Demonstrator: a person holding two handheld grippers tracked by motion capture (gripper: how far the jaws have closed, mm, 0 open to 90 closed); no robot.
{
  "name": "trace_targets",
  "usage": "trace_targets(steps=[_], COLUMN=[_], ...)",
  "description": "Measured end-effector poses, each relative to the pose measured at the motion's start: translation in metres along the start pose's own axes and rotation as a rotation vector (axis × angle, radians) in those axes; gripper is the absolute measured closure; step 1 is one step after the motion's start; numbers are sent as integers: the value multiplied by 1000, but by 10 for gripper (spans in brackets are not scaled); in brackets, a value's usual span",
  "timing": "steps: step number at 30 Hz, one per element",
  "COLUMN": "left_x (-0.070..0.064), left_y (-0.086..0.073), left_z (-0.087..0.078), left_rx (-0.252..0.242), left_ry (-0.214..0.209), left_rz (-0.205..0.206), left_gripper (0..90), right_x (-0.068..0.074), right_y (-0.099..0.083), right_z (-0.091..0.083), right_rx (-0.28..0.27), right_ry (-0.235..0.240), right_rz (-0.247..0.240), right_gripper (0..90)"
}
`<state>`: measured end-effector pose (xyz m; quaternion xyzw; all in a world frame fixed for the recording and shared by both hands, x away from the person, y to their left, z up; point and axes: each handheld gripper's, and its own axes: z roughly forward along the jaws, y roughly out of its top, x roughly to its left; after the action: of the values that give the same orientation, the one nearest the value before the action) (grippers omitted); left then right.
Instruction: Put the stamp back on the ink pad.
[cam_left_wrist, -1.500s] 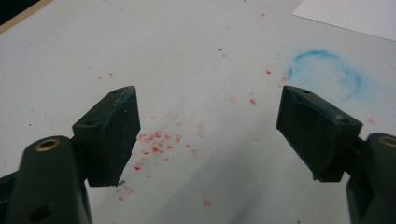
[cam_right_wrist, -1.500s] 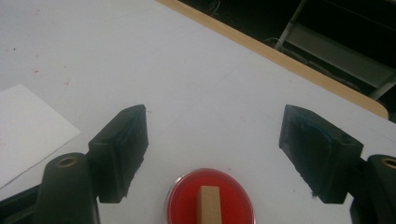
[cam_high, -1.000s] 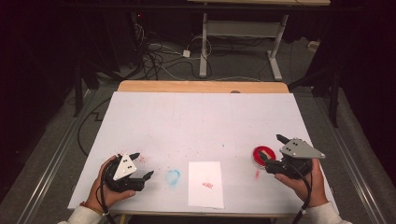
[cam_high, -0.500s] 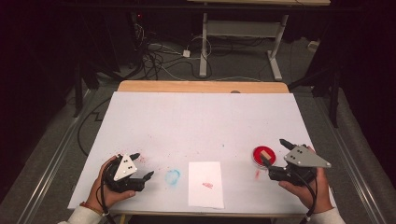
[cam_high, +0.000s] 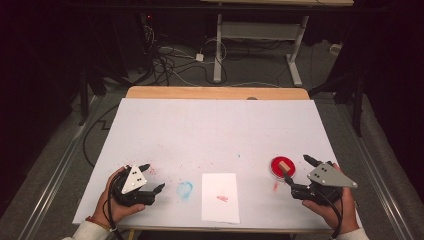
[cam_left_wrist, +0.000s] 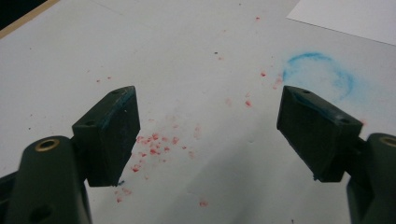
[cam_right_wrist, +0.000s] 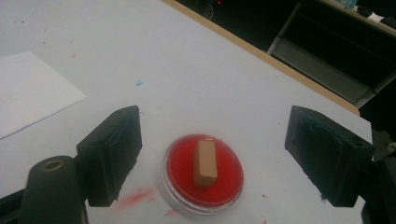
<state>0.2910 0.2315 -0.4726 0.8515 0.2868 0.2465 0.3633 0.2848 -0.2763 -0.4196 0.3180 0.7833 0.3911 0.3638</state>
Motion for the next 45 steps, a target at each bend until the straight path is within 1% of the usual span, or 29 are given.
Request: trace_targets(steps=[1, 2, 3, 6, 8, 9, 12, 14, 17, 19, 23, 25, 28, 32, 33, 39, 45], left_x=[0, 0, 0, -1, -2, -2, -4, -4, -5, -6, -7, -8, -7, -7, -7, -7, -7], left_y=[0, 0, 0, 1, 3, 3, 4, 5, 4, 3, 4, 3, 3, 3, 3, 3, 3], left_z=[0, 1, 1, 1, 1, 1, 3, 5, 5, 4, 2, 2, 2, 1, 1, 3, 3], left_rx=[0, -2, 1, -5, -10, -11, -6, -2, 1, 5, -4, -1, -2, -3, -4, 1, 5], left_ry=[-2, 3, 5, 1, -1, -2, -8, -9, -9, -11, -6, -6, -9, -11, -9, -12, -12], left_rz=[1, 15, 19, 21, 23, 25, 36, 38, 41, 45, 44, 50, 44, 45, 46, 47, 50], left_gripper=[208, 208, 208, 208, 208, 207, 207, 207, 207, 207, 207, 207, 207, 207, 207, 207, 207], right_x=[0, 1, 1, 3, 3, 3, 4, 4, 5, 6, 10, 12, 13, 12, 12, 12, 12], right_y=[-2, -4, -6, -14, -21, -26, -37, -43, -50, -51, -50, -50, -49, -48, -48, -48, -46], right_z=[0, 0, 0, 1, 3, 4, 7, 9, 13, 14, 17, 18, 18, 16, 17, 16, 15], right_rx=[4, 7, 10, 16, 18, 20, 42, 52, 63, 61, 75, 80, 77, 68, 69, 69, 54], right_ry=[-3, -1, 1, 3, 6, 12, 27, 32, 33, 39, 45, 55, 49, 45, 47, 46, 47], right_rz=[-3, -2, 2, 5, 17, 34, 48, 70, 74, 77, 58, 49, 43, 53, 46, 47, 45], right_gripper=[195, 196, 196, 195, 197, 205, 206, 206, 211, 211, 205, 197, 191, 186, 186, 186, 186])
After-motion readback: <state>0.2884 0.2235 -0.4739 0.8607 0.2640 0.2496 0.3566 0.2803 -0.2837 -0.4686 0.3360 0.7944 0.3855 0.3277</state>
